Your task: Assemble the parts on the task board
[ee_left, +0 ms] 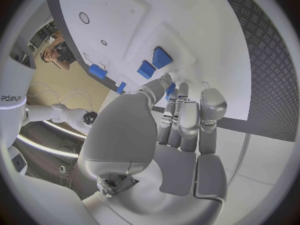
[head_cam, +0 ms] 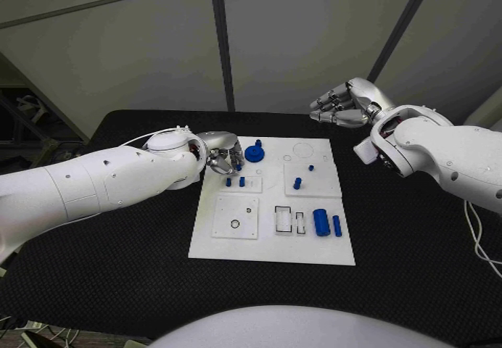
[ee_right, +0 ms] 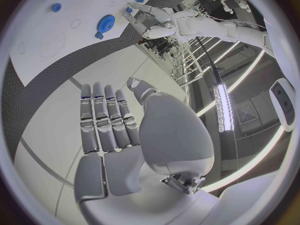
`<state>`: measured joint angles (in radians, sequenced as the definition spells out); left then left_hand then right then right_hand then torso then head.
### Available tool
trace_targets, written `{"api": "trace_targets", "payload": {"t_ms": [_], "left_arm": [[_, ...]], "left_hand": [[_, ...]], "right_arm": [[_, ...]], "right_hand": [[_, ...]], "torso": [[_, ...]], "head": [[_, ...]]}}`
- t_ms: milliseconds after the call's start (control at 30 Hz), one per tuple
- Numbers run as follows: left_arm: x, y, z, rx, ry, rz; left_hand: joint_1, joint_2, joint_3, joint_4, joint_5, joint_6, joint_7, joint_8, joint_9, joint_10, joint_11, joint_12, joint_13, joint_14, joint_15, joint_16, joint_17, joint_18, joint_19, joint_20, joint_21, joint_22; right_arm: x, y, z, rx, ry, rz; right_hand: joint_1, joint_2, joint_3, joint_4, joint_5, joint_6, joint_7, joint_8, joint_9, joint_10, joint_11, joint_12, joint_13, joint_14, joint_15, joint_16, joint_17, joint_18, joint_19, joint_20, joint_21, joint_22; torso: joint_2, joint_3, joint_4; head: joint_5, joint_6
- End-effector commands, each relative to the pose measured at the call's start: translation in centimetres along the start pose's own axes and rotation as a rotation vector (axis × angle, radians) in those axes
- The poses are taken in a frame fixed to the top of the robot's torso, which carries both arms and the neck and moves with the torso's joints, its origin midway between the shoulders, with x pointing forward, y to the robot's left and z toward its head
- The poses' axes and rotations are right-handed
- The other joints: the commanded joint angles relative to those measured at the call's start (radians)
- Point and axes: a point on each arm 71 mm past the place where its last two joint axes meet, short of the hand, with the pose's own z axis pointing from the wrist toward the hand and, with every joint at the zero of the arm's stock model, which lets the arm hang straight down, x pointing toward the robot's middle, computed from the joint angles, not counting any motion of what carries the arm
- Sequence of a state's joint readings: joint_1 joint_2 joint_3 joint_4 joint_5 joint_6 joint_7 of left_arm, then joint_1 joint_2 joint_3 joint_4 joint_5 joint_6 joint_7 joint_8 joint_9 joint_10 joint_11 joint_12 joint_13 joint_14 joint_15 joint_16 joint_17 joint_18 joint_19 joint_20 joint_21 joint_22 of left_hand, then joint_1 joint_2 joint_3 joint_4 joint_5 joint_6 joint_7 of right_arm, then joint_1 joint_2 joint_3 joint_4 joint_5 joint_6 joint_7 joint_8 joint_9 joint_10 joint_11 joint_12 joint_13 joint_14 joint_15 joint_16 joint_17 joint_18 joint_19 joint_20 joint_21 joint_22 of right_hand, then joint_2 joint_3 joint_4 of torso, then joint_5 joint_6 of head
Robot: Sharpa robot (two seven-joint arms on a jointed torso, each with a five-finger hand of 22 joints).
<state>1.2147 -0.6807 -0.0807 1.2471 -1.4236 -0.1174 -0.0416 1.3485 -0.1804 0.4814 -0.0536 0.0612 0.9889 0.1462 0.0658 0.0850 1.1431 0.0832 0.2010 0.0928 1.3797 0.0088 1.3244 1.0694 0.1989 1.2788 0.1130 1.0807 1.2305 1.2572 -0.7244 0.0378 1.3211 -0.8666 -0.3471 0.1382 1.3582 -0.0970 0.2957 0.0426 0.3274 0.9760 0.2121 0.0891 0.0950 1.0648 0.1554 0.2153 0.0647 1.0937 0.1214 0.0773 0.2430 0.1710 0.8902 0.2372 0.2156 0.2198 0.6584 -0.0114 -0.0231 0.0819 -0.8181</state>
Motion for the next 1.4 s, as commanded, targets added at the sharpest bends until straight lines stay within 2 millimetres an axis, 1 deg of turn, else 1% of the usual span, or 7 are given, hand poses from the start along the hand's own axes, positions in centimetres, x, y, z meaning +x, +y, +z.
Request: {"api": "trace_targets", "payload": {"t_ms": [33,400,533,800,900,1100,1400], "left_arm": [[-0.2,0.4,-0.1,-0.015,-0.007,-0.001],[-0.8,2.0,-1.1,-0.046,-0.045,-0.005],[-1.6,2.6,-1.6,-0.053,-0.074,-0.031],[-3.3,4.3,-3.5,-0.064,-0.169,-0.286],[-3.9,4.7,-4.7,-0.057,-0.237,-0.487],[-3.8,4.8,-7.0,-0.019,-0.333,-0.839],[-3.6,3.6,-9.1,0.087,-0.373,-1.102]], "left_hand": [[-0.014,-0.004,-0.003,0.007,-0.006,-0.024,-0.002,-0.005,-0.006,-0.012,0.003,-0.01,0.0,-0.007,0.005,-0.008,-0.007,-0.081,-0.005,0.004,-0.008,-0.003],[-0.008,-0.007,-0.033,0.017,-0.005,-0.111,-0.025,0.003,-0.018,-0.074,0.024,-0.041,-0.011,-0.022,0.021,-0.02,-0.041,-0.076,-0.017,0.017,-0.039,-0.015],[0.002,0.003,-0.032,0.017,-0.005,-0.077,-0.019,0.02,-0.013,-0.073,0.025,-0.038,-0.01,-0.024,0.022,-0.021,-0.048,-0.072,-0.026,0.019,-0.059,-0.025],[0.02,0.02,0.004,0.005,-0.005,0.035,-0.002,0.071,0.001,-0.005,0.004,0.002,0.002,-0.162,0.002,-0.204,-0.32,-0.028,-0.158,0.006,-0.292,-0.166],[0.018,0.021,0.007,-0.001,-0.005,0.064,-0.004,0.081,0.006,0.03,-0.003,0.025,0.012,-0.232,-0.002,-0.317,-0.457,-0.015,-0.214,0.0,-0.392,-0.225],[0.01,0.022,-0.002,-0.003,-0.006,0.077,0.001,0.081,0.007,0.034,-0.004,0.039,0.02,-0.259,0.002,-0.387,-0.505,-0.016,-0.232,0.001,-0.442,-0.253],[-0.056,-0.002,-0.061,0.023,0.006,0.077,-0.005,0.072,0.005,0.033,-0.003,0.05,0.03,-0.275,0.007,-0.433,-0.529,-0.016,-0.239,0.012,-0.513,-0.302]], "right_arm": [[-0.1,0.0,0.0,-0.003,0.008,-0.008],[-0.4,-0.3,-0.2,-0.016,0.018,-0.085],[-0.7,-0.6,-0.5,-0.017,0.034,-0.146],[-0.6,-0.9,-1.4,-0.026,0.103,-0.346],[0.0,-1.0,-2.2,-0.033,0.134,-0.459],[1.5,-1.3,-3.5,-0.039,0.167,-0.612],[4.0,-1.8,-4.7,-0.046,0.193,-0.732]], "right_hand": [[-0.003,-0.004,-0.005,0.001,0.004,0.0,0.007,-0.005,0.001,-0.007,0.003,-0.001,-0.002,0.003,0.004,-0.007,-0.002,0.011,0.006,0.003,-0.005,-0.002],[0.016,-0.001,-0.002,-0.014,-0.007,0.014,-0.015,-0.001,0.004,-0.01,-0.012,-0.005,-0.002,0.072,-0.019,0.019,0.01,0.015,0.072,-0.019,0.018,0.005],[0.039,0.003,-0.007,-0.038,-0.012,0.036,-0.03,0.003,0.007,0.01,-0.03,-0.008,-0.002,0.185,-0.057,0.067,0.039,0.013,0.162,-0.063,0.086,0.042],[0.057,0.027,-0.006,-0.074,-0.012,0.097,-0.062,0.003,0.008,0.118,-0.072,-0.038,0.001,0.418,-0.131,0.311,0.206,0.008,0.303,-0.152,0.352,0.221],[0.05,0.018,0.022,-0.086,-0.017,0.109,-0.063,-0.008,0.005,0.148,-0.078,-0.072,0.003,0.414,-0.132,0.492,0.334,-0.011,0.318,-0.16,0.553,0.42],[0.021,-0.001,0.072,-0.089,-0.031,0.113,-0.063,-0.023,-0.001,0.17,-0.078,-0.126,0.007,0.421,-0.133,0.855,0.653,-0.051,0.367,-0.149,0.858,0.742],[-0.003,-0.021,0.093,-0.079,-0.071,0.091,-0.056,-0.025,-0.007,0.147,-0.072,-0.151,0.006,0.428,-0.121,1.049,0.827,-0.074,0.419,-0.14,1.002,0.903]], "torso": [[0.0,-0.0003,0.0008],[0.0,0.0003,0.0002],[0.001,-0.0004,0.0003],[0.0,0.0017,-0.0005],[0.0,0.0006,-0.0005],[0.0,-0.0004,0.0008],[-0.001,-0.0016,-0.0002]], "head": [[0.002,0.0],[0.005,0.003],[0.005,0.004],[-0.001,0.012],[-0.019,0.017],[-0.048,0.028],[-0.081,0.038]]}}
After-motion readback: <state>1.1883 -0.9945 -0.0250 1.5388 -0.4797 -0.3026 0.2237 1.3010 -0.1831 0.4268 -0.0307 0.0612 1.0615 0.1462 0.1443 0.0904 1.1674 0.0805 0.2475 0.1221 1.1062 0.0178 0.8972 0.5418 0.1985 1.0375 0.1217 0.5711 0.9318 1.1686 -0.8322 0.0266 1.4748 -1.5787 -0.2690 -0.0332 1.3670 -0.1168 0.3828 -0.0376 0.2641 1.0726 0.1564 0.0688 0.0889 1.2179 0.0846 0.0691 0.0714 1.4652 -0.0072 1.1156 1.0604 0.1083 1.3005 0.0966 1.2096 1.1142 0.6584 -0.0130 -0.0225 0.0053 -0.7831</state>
